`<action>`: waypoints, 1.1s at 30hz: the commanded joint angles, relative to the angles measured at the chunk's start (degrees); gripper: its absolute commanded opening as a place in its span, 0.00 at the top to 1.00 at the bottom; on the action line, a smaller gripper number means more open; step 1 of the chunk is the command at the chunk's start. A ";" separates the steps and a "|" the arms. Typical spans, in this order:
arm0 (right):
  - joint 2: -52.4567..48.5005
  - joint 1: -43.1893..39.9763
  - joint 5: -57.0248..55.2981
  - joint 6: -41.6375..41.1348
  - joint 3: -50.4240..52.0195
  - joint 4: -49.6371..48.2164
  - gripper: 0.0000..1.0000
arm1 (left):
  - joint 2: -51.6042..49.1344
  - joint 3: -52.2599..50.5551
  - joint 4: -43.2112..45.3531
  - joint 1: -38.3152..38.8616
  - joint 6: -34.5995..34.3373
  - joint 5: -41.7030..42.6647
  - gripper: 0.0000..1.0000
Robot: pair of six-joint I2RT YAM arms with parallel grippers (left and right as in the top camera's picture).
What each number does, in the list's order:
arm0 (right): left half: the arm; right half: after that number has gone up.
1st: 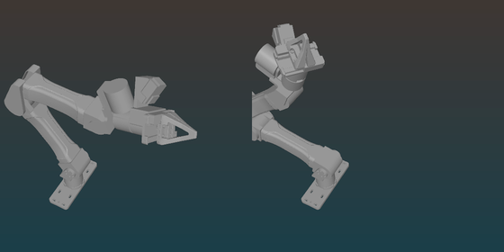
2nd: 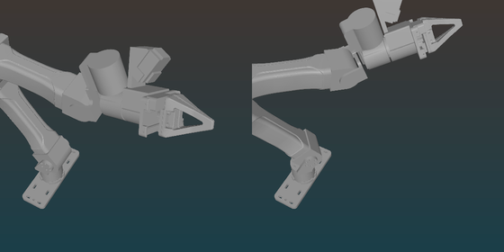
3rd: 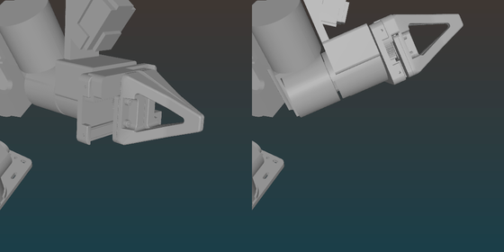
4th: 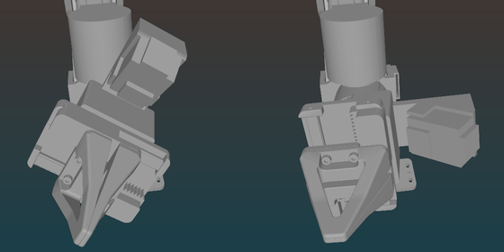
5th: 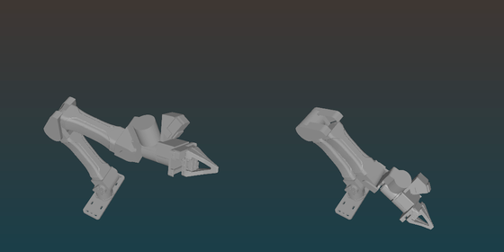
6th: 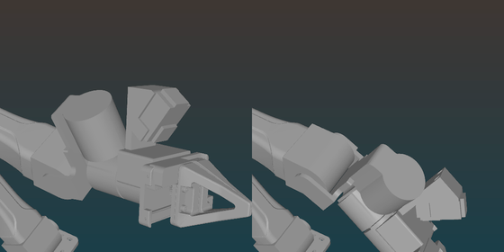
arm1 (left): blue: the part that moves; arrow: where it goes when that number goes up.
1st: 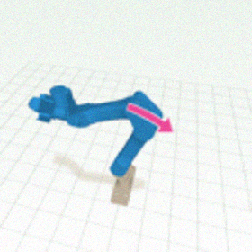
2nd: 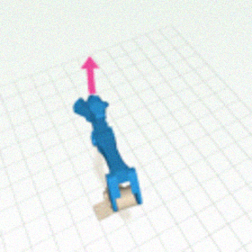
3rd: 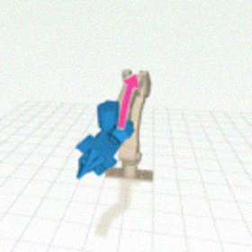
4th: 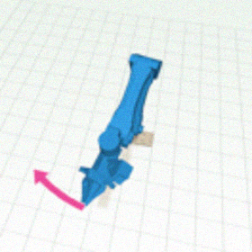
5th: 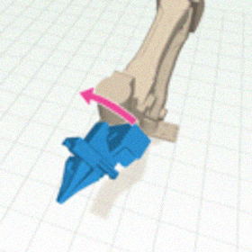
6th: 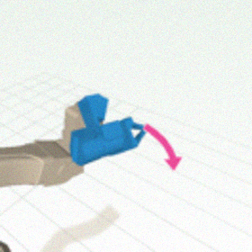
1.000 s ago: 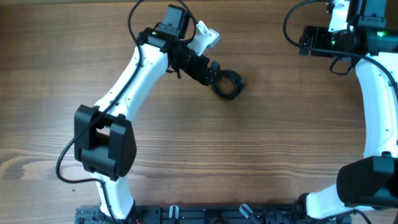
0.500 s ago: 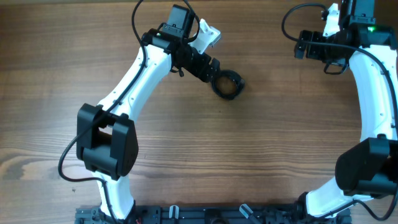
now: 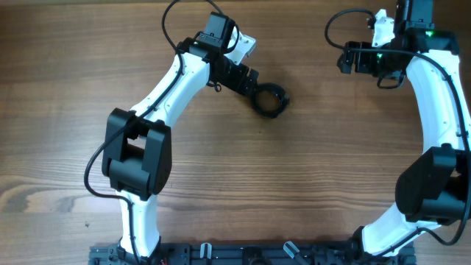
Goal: Untangle cables
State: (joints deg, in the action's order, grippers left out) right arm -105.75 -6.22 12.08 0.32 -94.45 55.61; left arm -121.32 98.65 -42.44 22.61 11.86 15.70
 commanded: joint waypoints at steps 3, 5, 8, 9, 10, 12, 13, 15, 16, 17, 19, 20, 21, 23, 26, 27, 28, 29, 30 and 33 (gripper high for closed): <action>-1.29 -0.17 0.72 -1.57 2.29 -2.25 0.00 | -0.55 0.74 1.57 0.15 -2.25 -0.35 0.03; -1.31 -0.17 0.94 -0.13 2.75 -2.34 0.00 | -0.74 0.74 1.99 0.17 -1.57 -0.33 0.02; -1.31 -0.17 2.08 1.01 3.08 -2.64 0.00 | -1.36 0.72 2.16 0.15 1.53 0.61 0.01; -1.31 -0.17 3.04 1.20 3.08 -2.73 0.00 | -1.88 0.72 2.32 0.15 2.21 0.76 0.01; -1.31 -0.17 3.32 1.18 3.08 -2.73 0.00 | -2.34 0.74 2.60 0.15 2.34 0.74 0.01; -1.31 -0.17 3.30 1.20 3.08 -2.67 0.00 | -3.48 0.72 3.28 0.17 2.27 0.79 0.01; -1.31 -0.17 3.30 1.20 3.08 -2.67 0.00 | -4.15 0.74 3.67 0.15 2.29 0.76 0.02; -1.31 -0.17 3.30 1.22 3.08 -2.62 0.00 | -4.85 0.74 4.13 0.15 3.15 1.70 0.04; -1.31 -0.17 3.30 1.22 3.08 -2.47 0.00 | -5.05 0.74 4.33 0.15 4.28 2.67 0.04; -1.31 -0.17 3.30 1.20 3.08 -2.23 0.00 | -5.14 0.74 4.50 0.15 6.12 4.17 0.04; -1.31 -0.17 3.30 1.20 3.08 -1.77 0.00 | -5.16 0.74 5.07 0.15 8.92 6.25 0.04; -1.31 -0.17 3.30 1.18 3.08 -1.49 0.00 | -5.16 0.74 5.55 0.15 10.16 7.19 0.04; -1.31 -0.17 3.30 1.16 3.08 -0.90 0.00 | -5.16 0.74 5.81 0.15 11.96 8.31 0.06; -1.31 -0.17 3.30 1.07 3.08 0.20 0.00 | -5.16 0.74 5.70 0.11 15.17 10.03 0.07; -1.31 -0.17 3.30 1.01 3.08 1.97 0.00 | -5.16 0.72 4.90 0.11 19.91 12.98 0.08; -1.31 -0.17 3.30 0.98 3.08 2.58 0.00 | -5.20 0.72 4.61 0.11 21.53 13.51 0.09; -1.31 -0.17 3.32 0.96 3.08 2.84 0.00 | -5.27 0.68 4.52 0.11 22.67 13.49 0.10; -1.31 -0.17 3.39 0.92 3.08 3.26 0.00 | -5.53 0.63 4.48 0.09 23.91 13.44 0.10; -1.31 -0.17 3.61 0.74 3.08 3.91 0.00 | -5.95 0.63 4.44 0.02 25.00 13.44 0.11; -1.29 -0.17 3.72 0.74 3.08 5.05 0.00 | -8.09 0.63 4.20 0.00 26.99 13.42 0.13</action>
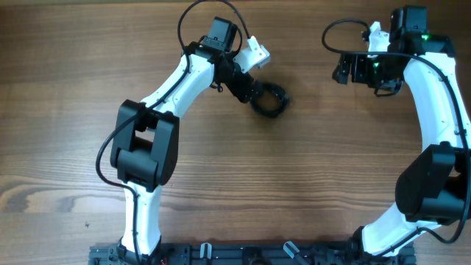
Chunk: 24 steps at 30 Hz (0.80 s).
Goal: Untangle cables
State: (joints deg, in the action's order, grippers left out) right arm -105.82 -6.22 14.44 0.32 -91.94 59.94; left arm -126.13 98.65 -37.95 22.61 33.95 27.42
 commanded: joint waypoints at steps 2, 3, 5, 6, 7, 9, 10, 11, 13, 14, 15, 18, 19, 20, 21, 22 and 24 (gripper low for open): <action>-1.22 -0.17 1.36 0.74 0.57 0.90 0.00 | -4.81 0.63 -0.22 0.00 4.87 1.70 0.15; -1.22 -0.17 1.38 0.72 0.57 0.87 0.00 | -5.09 0.63 -0.26 0.00 4.90 1.70 0.17; -1.22 -0.17 1.38 0.72 0.57 0.85 0.00 | -5.55 0.63 -0.37 0.00 5.70 1.73 0.21; -1.22 -0.17 1.38 0.72 0.57 0.85 0.00 | -5.60 0.63 -0.37 0.00 6.16 1.70 0.22; -1.22 -0.17 1.38 0.70 0.57 0.87 0.01 | -5.62 0.63 -0.28 0.00 6.19 1.70 0.21; -1.22 -0.17 1.38 0.72 0.57 0.90 0.00 | -5.62 0.63 -0.17 -0.07 6.19 1.68 0.21; -1.22 -0.17 1.38 0.70 0.57 0.87 0.00 | -5.62 0.63 -0.15 -0.11 6.19 1.68 0.22; -1.22 -0.17 1.40 0.72 0.57 0.85 0.00 | -5.62 0.63 -0.15 -0.24 6.16 1.68 0.22; -1.22 -0.17 2.14 0.74 0.57 0.83 0.00 | -5.62 0.63 -0.15 -0.39 6.16 1.68 0.24; -1.22 -0.17 2.25 0.72 0.57 0.83 0.00 | -5.62 0.63 -0.13 -0.46 6.16 1.66 0.25; -1.22 -0.17 2.25 0.66 0.57 0.85 0.00 | -5.62 0.63 -0.13 -0.50 6.16 1.66 0.28; -1.22 -0.17 2.27 0.52 0.57 0.96 0.00 | -5.62 0.63 0.09 -0.72 6.16 1.68 0.46; -1.22 -0.17 2.45 0.55 0.57 1.01 0.00 | -5.62 0.63 0.11 -0.76 6.16 1.68 0.48; -1.22 -0.17 2.45 0.52 0.57 1.05 0.00 | -5.62 0.63 0.11 -0.76 6.16 1.68 0.49; -1.22 -0.17 2.47 0.50 0.57 1.07 0.00 | -5.62 0.63 0.09 -0.76 6.14 1.68 0.50; -1.22 -0.17 2.47 0.50 0.57 1.07 0.00 | -5.62 0.63 0.09 -0.76 6.14 1.68 0.50; -1.22 -0.17 2.47 0.48 0.57 1.11 0.00 | -5.62 0.63 0.11 -0.76 6.14 1.68 0.50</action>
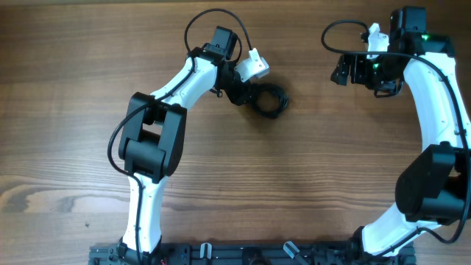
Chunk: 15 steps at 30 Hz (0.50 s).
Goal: Untangle cables
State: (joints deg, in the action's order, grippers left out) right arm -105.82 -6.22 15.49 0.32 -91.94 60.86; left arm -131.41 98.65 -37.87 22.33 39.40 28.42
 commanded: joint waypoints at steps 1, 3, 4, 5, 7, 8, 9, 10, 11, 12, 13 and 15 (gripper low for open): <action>-1.22 -0.17 1.42 0.50 0.57 0.22 0.00 | -0.33 0.63 0.00 -0.48 0.70 0.68 0.50; -1.22 -0.17 1.40 0.50 0.57 0.22 0.00 | -0.33 0.63 0.00 -0.48 0.68 0.68 0.50; -1.22 -0.17 1.42 0.50 0.57 0.22 0.00 | -0.33 0.63 0.00 -0.48 0.68 0.68 0.50; -1.22 -0.17 1.42 0.50 0.57 0.20 0.00 | -0.33 0.63 0.00 -0.48 0.66 0.68 0.50; -1.22 -0.17 1.42 0.50 0.57 0.22 0.00 | -0.33 0.63 -0.02 -0.48 0.55 0.68 0.51; -1.22 -0.17 1.40 0.48 0.57 0.22 0.00 | -0.33 0.63 -0.04 -0.48 0.00 0.68 0.52; -1.22 -0.17 1.38 0.15 0.57 0.20 0.00 | -0.33 0.63 -0.07 -0.48 -0.66 0.66 0.52; -1.22 -0.17 1.38 -0.37 0.57 0.20 0.00 | -0.33 0.63 -0.07 -0.48 -0.85 0.68 0.53; -1.22 -0.17 1.40 -0.37 0.57 0.17 0.00 | -0.33 0.63 -0.07 -0.48 -0.85 0.68 0.54; -1.22 -0.17 1.40 -0.37 0.57 0.15 0.00 | -0.33 0.63 -0.07 -0.48 -0.87 0.66 0.55; -1.22 -0.17 1.40 -0.39 0.57 0.15 0.00 | -0.33 0.63 -0.04 -0.48 -1.14 0.63 0.56; -1.22 -0.17 1.40 -0.37 0.57 0.20 0.00 | -0.33 0.63 -0.02 -0.48 -2.40 0.24 0.60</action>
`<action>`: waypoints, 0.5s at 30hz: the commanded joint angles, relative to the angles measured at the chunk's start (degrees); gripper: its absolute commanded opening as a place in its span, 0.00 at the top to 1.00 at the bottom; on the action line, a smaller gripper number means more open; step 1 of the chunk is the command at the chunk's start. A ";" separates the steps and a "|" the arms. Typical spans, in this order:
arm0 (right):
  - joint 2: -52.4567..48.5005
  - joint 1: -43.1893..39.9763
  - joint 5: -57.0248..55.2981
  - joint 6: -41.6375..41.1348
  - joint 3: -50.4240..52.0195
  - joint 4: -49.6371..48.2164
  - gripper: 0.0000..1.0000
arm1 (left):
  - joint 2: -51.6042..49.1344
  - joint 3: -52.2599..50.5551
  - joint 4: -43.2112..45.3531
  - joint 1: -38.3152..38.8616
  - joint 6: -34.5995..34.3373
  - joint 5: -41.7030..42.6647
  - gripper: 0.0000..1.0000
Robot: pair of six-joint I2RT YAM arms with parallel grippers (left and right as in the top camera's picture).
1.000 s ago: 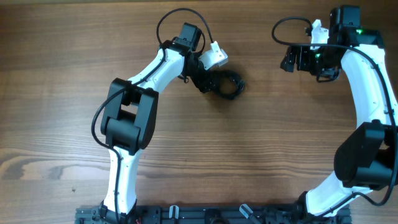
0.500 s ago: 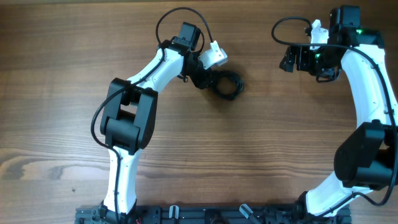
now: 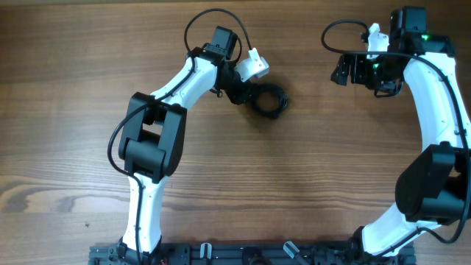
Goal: Untangle cables
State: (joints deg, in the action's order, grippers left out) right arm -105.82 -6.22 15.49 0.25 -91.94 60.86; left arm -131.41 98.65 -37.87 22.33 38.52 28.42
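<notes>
A black cable [image 3: 271,99] lies wound in a small coil on the wooden table [image 3: 309,169], a little above its middle. My left gripper [image 3: 246,94] sits at the coil's left rim, touching it. Its fingers are dark against the dark cable, so their state does not show. My right gripper [image 3: 340,70] hovers at the far right, well away from the coil, pointing left. Nothing shows between its fingers, and their gap is unclear.
The left arm's own black lead [image 3: 213,18] loops above its wrist near the table's back edge. Another lead [image 3: 342,33] arcs by the right wrist. The arm bases stand on a black rail [image 3: 243,254] at the front edge.
The left gripper first lay just upper left of the coil with the forearm stretched out. Its wrist then turned and the elbow swung right, the tip staying at the coil's left rim. The right gripper dropped slightly and moved left, then held still.
</notes>
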 commanded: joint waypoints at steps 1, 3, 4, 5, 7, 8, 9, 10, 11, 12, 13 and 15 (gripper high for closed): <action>-1.22 -0.17 1.40 -0.33 0.57 0.15 0.00 | -0.33 0.63 -0.11 -0.48 -1.73 0.24 0.64; -1.22 -0.17 1.40 -0.42 0.57 0.07 0.00 | -0.33 0.63 -0.28 -0.48 -1.75 0.24 0.71; -1.22 -0.17 1.40 -0.42 0.57 0.07 0.00 | -0.33 0.63 -0.26 -0.48 -1.97 0.24 0.84; -1.22 -0.17 1.38 -0.42 0.57 0.09 0.00 | -0.33 0.63 -0.15 -0.48 -2.60 0.24 0.96; -1.22 -0.17 1.38 -0.42 0.57 0.09 0.00 | -0.33 0.63 -0.02 -0.48 -3.04 0.20 0.96; -1.22 -0.17 1.38 -0.42 0.57 0.09 0.00 | -0.33 0.63 0.04 -0.48 -3.63 0.00 0.96; -1.22 -0.17 1.38 -0.39 0.57 0.09 0.00 | -0.31 0.63 0.39 -0.48 -5.01 -1.03 0.96; -1.22 -0.17 1.38 -0.42 0.57 0.07 0.00 | -0.28 0.63 0.63 -0.48 -6.34 -3.02 0.96; -1.22 -0.17 1.40 -0.42 0.57 0.07 0.00 | -0.28 0.63 0.63 -0.48 -6.97 -4.50 0.96; -1.22 -0.17 1.40 -0.42 0.57 0.07 0.00 | -0.28 0.63 0.61 -0.55 -7.54 -5.68 0.96; -1.22 -0.17 1.40 -0.42 0.57 0.07 0.00 | -0.28 0.63 0.37 -0.76 -7.52 -6.03 0.96; -1.22 -0.17 1.38 -0.42 0.57 0.09 0.00 | -0.26 0.63 0.28 -1.31 -7.54 -6.01 0.96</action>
State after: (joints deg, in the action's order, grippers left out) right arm -105.82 -6.22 15.51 0.25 -91.94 60.86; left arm -131.41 98.65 -37.34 22.09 32.64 25.58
